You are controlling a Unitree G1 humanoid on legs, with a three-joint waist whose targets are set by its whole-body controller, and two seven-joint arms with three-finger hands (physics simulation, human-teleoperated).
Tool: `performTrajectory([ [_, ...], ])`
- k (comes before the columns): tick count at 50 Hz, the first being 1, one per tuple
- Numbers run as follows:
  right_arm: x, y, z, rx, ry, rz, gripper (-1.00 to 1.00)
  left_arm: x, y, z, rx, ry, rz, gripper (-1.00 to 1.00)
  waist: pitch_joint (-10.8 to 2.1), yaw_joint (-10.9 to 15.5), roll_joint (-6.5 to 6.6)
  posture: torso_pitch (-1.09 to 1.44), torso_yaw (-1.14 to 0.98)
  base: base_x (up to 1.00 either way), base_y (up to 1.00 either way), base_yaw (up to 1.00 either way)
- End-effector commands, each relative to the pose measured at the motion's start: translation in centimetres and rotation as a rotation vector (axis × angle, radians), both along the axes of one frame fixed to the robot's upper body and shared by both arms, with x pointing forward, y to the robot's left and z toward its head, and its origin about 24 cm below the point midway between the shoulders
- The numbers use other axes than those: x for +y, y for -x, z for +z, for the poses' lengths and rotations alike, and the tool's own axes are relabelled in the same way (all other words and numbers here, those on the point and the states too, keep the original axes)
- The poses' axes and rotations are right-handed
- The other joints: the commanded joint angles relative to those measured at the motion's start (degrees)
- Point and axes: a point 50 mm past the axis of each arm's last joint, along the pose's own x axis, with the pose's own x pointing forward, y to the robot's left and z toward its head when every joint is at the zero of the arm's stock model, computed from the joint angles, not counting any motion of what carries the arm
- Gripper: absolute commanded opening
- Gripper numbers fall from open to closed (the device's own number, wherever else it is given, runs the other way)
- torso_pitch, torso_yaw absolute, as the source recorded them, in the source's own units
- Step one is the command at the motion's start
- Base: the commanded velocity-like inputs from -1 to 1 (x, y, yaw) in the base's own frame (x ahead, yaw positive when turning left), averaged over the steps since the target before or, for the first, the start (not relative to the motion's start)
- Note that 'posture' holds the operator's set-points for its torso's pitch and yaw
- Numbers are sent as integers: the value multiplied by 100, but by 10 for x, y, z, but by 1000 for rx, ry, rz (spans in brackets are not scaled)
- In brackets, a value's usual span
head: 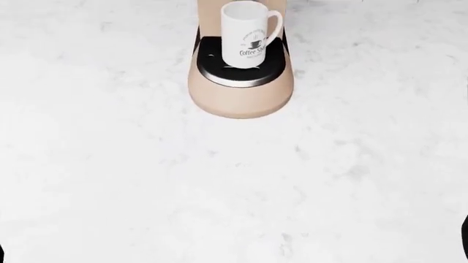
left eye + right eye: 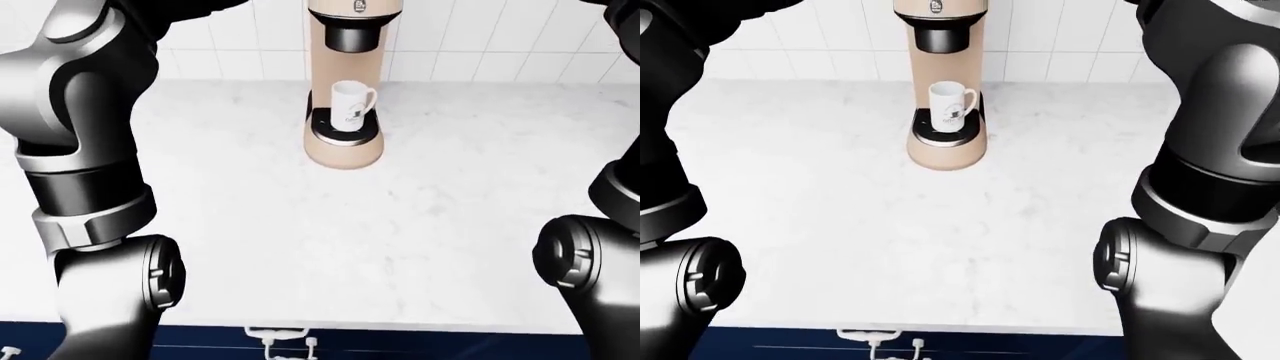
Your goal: Press the button on the coffee machine to serve coffee.
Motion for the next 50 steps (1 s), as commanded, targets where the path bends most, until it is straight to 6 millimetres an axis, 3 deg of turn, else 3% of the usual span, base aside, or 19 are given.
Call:
performTrajectory([
  [1, 0, 10, 14, -80, -3, -1, 100, 0, 10, 20, -94, 2, -1, 100, -191, 1, 0, -13, 0, 0, 0, 0],
  [15, 0, 11, 15, -83, -2, 0, 100, 0, 12, 21, -97, 3, -6, 100, -783, -52, -27, -27, 0, 0, 0, 0],
  [25, 1, 10, 16, -81, 0, 2, 100, 0, 11, 21, -97, 2, -6, 100, -1066, -24, 1, -37, 0, 0, 0, 0],
  [36, 2, 9, 14, -79, -1, 4, 100, 0, 11, 20, -95, 1, -7, 100, -1558, 4, 21, -48, 0, 0, 0, 0],
  [50, 1, 8, 11, -75, -4, 6, 100, -1, 9, 16, -92, -2, -8, 100, -1915, 46, 11, -62, 0, 0, 0, 0],
])
